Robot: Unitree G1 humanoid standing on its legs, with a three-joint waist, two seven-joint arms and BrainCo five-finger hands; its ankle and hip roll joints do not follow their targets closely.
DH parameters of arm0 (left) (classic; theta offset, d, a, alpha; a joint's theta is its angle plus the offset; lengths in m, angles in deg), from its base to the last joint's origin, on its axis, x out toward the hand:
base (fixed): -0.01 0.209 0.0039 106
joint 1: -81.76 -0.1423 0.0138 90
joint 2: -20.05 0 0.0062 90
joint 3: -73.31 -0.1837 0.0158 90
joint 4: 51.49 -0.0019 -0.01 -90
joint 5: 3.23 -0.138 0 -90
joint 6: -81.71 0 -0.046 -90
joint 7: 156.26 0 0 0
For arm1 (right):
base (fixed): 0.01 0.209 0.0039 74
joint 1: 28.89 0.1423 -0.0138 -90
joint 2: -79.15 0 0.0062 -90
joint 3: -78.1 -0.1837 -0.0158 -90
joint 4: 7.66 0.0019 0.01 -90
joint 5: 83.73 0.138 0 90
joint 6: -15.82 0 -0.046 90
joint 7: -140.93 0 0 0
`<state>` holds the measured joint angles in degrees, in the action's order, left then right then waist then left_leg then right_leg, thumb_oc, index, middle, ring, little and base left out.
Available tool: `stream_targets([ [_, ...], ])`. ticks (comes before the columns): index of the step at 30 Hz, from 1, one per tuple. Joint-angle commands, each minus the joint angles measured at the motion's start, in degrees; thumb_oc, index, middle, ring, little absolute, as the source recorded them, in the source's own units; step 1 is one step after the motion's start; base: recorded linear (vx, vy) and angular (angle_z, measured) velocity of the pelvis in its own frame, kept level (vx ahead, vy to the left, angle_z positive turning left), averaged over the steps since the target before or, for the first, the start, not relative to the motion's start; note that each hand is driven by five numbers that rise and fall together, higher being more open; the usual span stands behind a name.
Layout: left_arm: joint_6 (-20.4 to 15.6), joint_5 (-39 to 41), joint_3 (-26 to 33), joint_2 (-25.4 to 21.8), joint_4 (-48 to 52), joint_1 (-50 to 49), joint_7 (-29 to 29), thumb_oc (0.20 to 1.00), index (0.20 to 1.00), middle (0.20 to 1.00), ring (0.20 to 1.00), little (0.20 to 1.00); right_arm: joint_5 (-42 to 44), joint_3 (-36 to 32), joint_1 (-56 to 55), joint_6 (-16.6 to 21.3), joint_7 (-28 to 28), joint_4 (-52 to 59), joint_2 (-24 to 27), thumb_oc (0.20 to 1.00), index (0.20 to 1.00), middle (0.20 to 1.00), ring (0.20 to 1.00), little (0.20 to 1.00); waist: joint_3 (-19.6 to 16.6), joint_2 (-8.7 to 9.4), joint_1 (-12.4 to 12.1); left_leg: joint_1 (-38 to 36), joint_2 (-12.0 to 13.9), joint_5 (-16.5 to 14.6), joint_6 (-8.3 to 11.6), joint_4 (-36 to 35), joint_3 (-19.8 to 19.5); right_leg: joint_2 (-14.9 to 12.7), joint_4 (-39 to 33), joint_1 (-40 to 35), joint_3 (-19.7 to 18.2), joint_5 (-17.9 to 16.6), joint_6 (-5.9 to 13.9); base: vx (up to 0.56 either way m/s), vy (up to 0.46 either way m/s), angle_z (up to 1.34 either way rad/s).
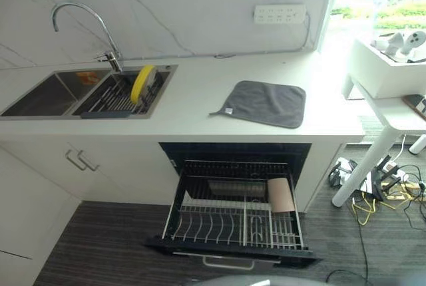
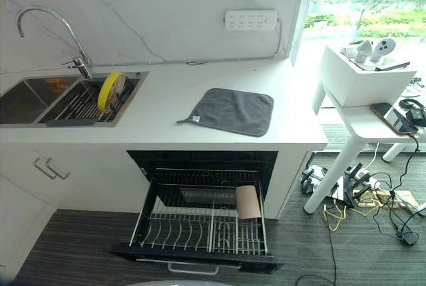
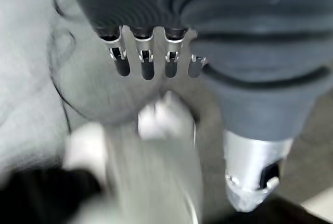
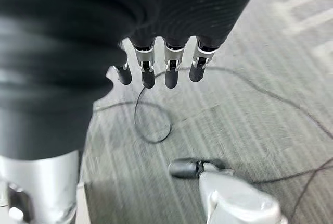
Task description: Place the dishes in the dishwasher.
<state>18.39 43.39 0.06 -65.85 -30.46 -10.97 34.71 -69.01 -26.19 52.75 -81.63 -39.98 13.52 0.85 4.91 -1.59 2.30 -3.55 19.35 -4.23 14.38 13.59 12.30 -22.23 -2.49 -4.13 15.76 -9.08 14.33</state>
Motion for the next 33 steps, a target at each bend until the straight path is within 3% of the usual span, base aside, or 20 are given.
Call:
stream_targets([
  [1, 4.94, 3.11, -4.18, -7.32, 4.04, 2.21, 4.13, 1.0, 1.0, 1.0, 1.0, 1.0, 2.59, 2.19, 6.06, 1.68, -0.36, 0.15, -1.68, 1.0, 1.0, 1.0, 1.0, 1.0, 6.96, 3.28, 0.48, -1.39, -3.55, -5.28, -5.95, 0.04, 0.77, -4.56, -1.38, 0.86, -1.83, -2.49, 0.14, -0.06, 0.797, 0.6],
  [2, 5.69, 2.32, -5.31, -7.56, 5.67, 2.74, 4.21, 1.0, 1.0, 1.0, 1.0, 1.0, 3.72, 2.08, 5.33, 2.23, -0.76, 1.28, -1.82, 1.0, 1.0, 1.0, 1.0, 1.0, 7.82, 3.52, 0.42, -0.59, -5.05, -7.06, -6.36, 1.65, 0.46, -6.67, -1.2, 1.11, -1.05, -4.67, 0.43, -0.06, 0.864, 1.15],
  [3, 7.19, 1.67, -6.85, -7.92, 8.66, 2.48, 4.77, 1.0, 1.0, 1.0, 1.0, 1.0, 3.81, 1.92, 4.2, 1.91, -0.3, 3.74, -2.37, 1.0, 1.0, 1.0, 1.0, 1.0, 8.75, 4.12, 0.32, -0.64, -7.56, -8.56, -7.25, 1.53, 0.82, -10.26, 0.35, 3.91, 0.95, -9.39, 0.66, -0.07, 0.628, 0.84],
  [4, 7.94, 1.68, -7.14, -8.13, 10.26, 1.67, 4.96, 1.0, 1.0, 1.0, 1.0, 1.0, 2.68, 1.91, 3.84, 1.69, 0.22, 4.82, -2.69, 1.0, 1.0, 1.0, 1.0, 1.0, 9.56, 3.99, -0.25, -1.92, -8.04, -9.19, -7.41, 0.87, 2.85, -11.67, 1.42, 5.5, 4.28, -11.62, 0.67, -0.13, 0.802, 0.04],
  [5, 8.52, 1.93, -7.02, -8.45, 10.81, -0.07, 4.17, 1.0, 1.0, 1.0, 1.0, 1.0, -0.14, 2.48, 3.72, 0.84, 1.95, 5.62, -2.93, 1.0, 1.0, 1.0, 1.0, 1.0, 9.88, 3.16, -0.89, -4.41, -9.64, -9.1, -8.31, -2.95, 5.84, -10.41, 5.28, 6.71, 7.55, -10.03, 0.67, -0.14, 0.74, -0.95],
  [7, 9.54, -0.7, -7.18, -9.26, 8.61, -2.58, 0.08, 1.0, 1.0, 1.0, 1.0, 1.0, 2.34, 3.34, 3.18, 2.22, 2.82, 4.34, -3.33, 1.0, 1.0, 1.0, 1.0, 1.0, 8.68, 1.54, -0.37, -6.87, -12.52, -5.94, -10.51, -12.86, 7.51, -2.77, 8.5, 6.69, 9.12, -3.07, -0.59, -0.13, 0.664, -1.33],
  [9, 9.98, -6.27, -6.15, -9.06, 6.98, -4.6, -2.38, 1.0, 1.0, 1.0, 1.0, 1.0, 2.83, 4.09, 2.97, 4.75, 1.73, 3.38, -5.01, 1.0, 1.0, 1.0, 1.0, 1.0, 7.23, 0.42, -0.07, -8.59, -12.53, -2.11, -11.32, -18.41, 8.51, 3.87, 12.36, 6.71, 9.81, 1.94, -2.3, -0.1, 0.263, -0.34],
  [10, 10.26, -7.77, -5.96, -9.12, 6.67, -4.73, -3.04, 1.0, 1.0, 1.0, 1.0, 1.0, 3.47, 4.11, 2.94, 5.36, 1.5, 2.94, -5.13, 1.0, 1.0, 1.0, 1.0, 1.0, 6.76, 0.24, 0.28, -8.14, -12.31, -1.49, -11.54, -18.59, 7.8, 7.08, 12.89, 6.35, 8.5, 5.01, -3.32, -0.13, 0.035, 0.13],
  [12, 9.83, -10.16, -6.98, -8.92, 5.85, -4.12, -4.63, 1.0, 1.0, 1.0, 1.0, 1.0, 4.37, 3.96, 2.82, 6.55, 1.29, 1.46, -5.24, 1.0, 1.0, 1.0, 1.0, 1.0, 5.46, 1.06, 1.24, -6.21, -13.78, -0.04, -12.4, -18.59, 5.82, 15.8, 10.14, 4.19, 4.72, 10.71, -7.48, -0.1, -0.053, 0.13],
  [13, 9.17, -9.74, -7.25, -8.24, 5.93, -3.26, -4.44, 1.0, 1.0, 1.0, 1.0, 1.0, 4.91, 4.14, 3.0, 6.77, 1.38, 0.89, -5.2, 1.0, 1.0, 1.0, 1.0, 1.0, 4.86, 1.72, 0.9, -5.58, -14.71, 0.24, -12.16, -18.59, 5.47, 17.54, 5.28, 1.01, 4.91, 11.78, -8.89, -0.06, -0.083, 0.55],
  [15, 7.95, -7.31, -7.43, -6.96, 6.92, -1.89, -3.39, 1.0, 1.0, 1.0, 1.0, 1.0, 5.47, 5.1, 3.87, 7.05, 1.28, 0.94, -5.66, 1.0, 1.0, 1.0, 1.0, 1.0, 4.09, 2.16, 0.48, -4.54, -15.07, 0.97, -11.51, -18.59, 6.77, 18.15, -0.83, -2.25, 4.97, 10.6, -9.04, -0.09, -0.133, 0.01],
  [20, 6.4, -5.68, -8.44, -5.23, 6.98, -0.45, -2.74, 1.0, 1.0, 1.0, 1.0, 1.0, 5.26, 6.74, 5.38, 6.1, 0.8, 1.74, -6.56, 1.0, 1.0, 1.0, 1.0, 1.0, 2.76, 1.21, 0.25, -4.59, -14.73, 2.22, -10.48, -18.59, 10.01, 17.76, -2.51, -3.51, 5.35, 11.28, -9.1, -0.04, -0.177, -0.42],
  [21, 5.39, -5.83, -7.98, -5.01, 6.13, -0.66, -3.54, 1.0, 1.0, 1.0, 1.0, 1.0, 3.86, 6.8, 5.21, 5.84, 1.2, 1.82, -6.52, 1.0, 1.0, 1.0, 1.0, 1.0, 3.17, 1.16, 0.27, -4.08, -14.97, 0.62, -9.87, -14.58, 10.55, 17.28, -2.51, -4.94, 5.24, 12.52, -9.13, 0.07, -0.147, -0.17],
  [24, 2.88, -6.35, -7.78, -4.54, 4.58, -0.86, -6.67, 1.0, 1.0, 1.0, 1.0, 1.0, 2.29, 7.62, 5.29, 5.18, 0.8, 2.78, -5.83, 1.0, 1.0, 1.0, 1.0, 1.0, 4.88, 1.91, -0.21, 3.88, -12.15, 1.77, -7.62, 0.95, 10.81, 16.35, -2.51, -5.92, 5.66, 13.0, -10.59, -0.03, -0.095, 0.19],
  [25, 0.81, -6.53, -7.61, -3.88, 3.15, -1.41, -8.56, 1.0, 1.0, 1.0, 1.0, 1.0, 2.67, 8.58, 6.58, 4.06, 0.4, 2.93, -4.93, 1.0, 1.0, 1.0, 1.0, 1.0, 5.63, 1.86, -0.49, 5.04, -10.17, 1.72, -7.6, 0.82, 10.35, 16.03, -2.51, -6.17, 5.27, 13.33, -10.83, -0.03, 0.114, 0.25],
  [26, 0.16, -6.83, -7.53, -3.67, 2.57, -1.8, -9.27, 1.0, 1.0, 1.0, 1.0, 1.0, 2.31, 8.49, 6.95, 3.82, 0.54, 2.95, -4.76, 1.0, 1.0, 1.0, 1.0, 1.0, 5.57, 1.92, -0.38, 3.81, -9.78, 1.19, -8.07, -1.69, 10.31, 15.83, -2.51, -6.2, 4.99, 13.34, -10.65, 0.05, 0.299, 0.18],
  [27, -1.33, -7.51, -7.27, -3.31, 1.08, -2.47, -10.65, 1.0, 1.0, 1.0, 1.0, 1.0, 0.79, 8.26, 7.08, 3.55, 1.22, 3.11, -4.49, 1.0, 1.0, 1.0, 1.0, 1.0, 5.0, 1.97, 0.04, 0.73, -8.46, 1.27, -8.48, -7.58, 10.38, 15.28, -2.51, -6.02, 4.96, 13.25, -10.18, 0.14, 0.321, 0.01],
  [29, -2.32, -7.35, -6.78, -3.53, 0.26, -2.94, -11.9, 1.0, 1.0, 1.0, 1.0, 1.0, -0.39, 8.07, 6.4, 4.18, 2.07, 2.7, -4.3, 1.0, 1.0, 1.0, 1.0, 1.0, 4.14, 1.54, 0.25, -2.64, -5.52, 5.14, -6.62, -16.06, 9.62, 14.69, -2.51, -6.07, 4.87, 13.34, -9.46, 0.19, 0.351, 0.03],
  [31, -4.05, -7.71, -5.6, -3.87, -0.78, -2.6, -14.48, 1.0, 1.0, 1.0, 1.0, 1.0, -0.3, 7.69, 6.1, 5.49, 2.58, 1.25, -3.69, 1.0, 1.0, 1.0, 1.0, 1.0, 3.5, 1.28, 0.08, -2.86, -2.52, 7.67, -4.95, -18.59, 7.79, 13.4, -2.51, -5.54, 5.13, 12.44, -8.94, 0.19, 0.487, -0.02],
  [33, -5.06, -9.46, -5.5, -3.79, -0.98, -2.3, -16.62, 1.0, 1.0, 1.0, 1.0, 1.0, -0.27, 7.83, 6.03, 5.73, 2.76, 0.69, -3.67, 1.0, 1.0, 1.0, 1.0, 1.0, 3.38, 1.3, -0.09, -3.37, -2.4, 7.32, -4.56, -18.59, 6.97, 12.2, -2.51, -5.91, 4.77, 12.16, -8.0, 0.25, 0.573, 0.0],
])
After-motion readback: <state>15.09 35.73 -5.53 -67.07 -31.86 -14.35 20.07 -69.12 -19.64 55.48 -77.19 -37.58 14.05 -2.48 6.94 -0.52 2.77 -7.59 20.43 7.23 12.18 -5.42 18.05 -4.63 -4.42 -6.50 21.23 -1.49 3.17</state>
